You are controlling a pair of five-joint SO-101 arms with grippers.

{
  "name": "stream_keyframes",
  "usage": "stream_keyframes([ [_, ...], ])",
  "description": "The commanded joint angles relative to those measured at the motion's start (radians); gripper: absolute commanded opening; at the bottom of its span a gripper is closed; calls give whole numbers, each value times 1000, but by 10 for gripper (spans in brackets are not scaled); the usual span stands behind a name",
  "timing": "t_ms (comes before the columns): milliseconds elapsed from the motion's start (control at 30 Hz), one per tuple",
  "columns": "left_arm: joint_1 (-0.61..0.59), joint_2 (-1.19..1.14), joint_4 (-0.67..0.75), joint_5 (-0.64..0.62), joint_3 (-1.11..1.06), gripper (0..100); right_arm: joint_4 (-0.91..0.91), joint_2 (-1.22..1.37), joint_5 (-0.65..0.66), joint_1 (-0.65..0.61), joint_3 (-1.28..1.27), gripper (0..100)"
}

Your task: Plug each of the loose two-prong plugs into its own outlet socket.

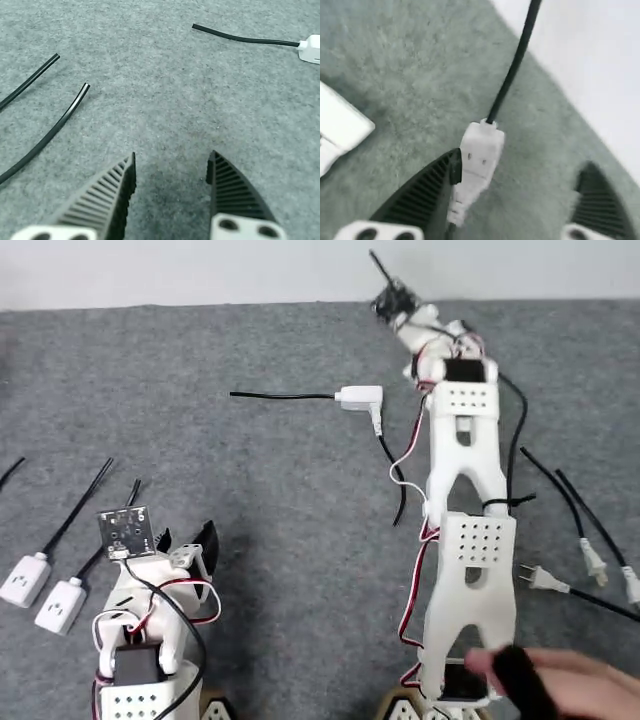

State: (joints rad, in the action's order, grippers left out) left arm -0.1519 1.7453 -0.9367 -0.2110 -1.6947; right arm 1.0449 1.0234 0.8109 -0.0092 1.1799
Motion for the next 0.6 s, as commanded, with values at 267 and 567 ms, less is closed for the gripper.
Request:
stream_keyframes([
  [267,0,6,-5,8,7,214,549,-19,-11,-41,445,407],
  [567,-5,8,0,9,7,214,757,-128,-272,50,351,10],
])
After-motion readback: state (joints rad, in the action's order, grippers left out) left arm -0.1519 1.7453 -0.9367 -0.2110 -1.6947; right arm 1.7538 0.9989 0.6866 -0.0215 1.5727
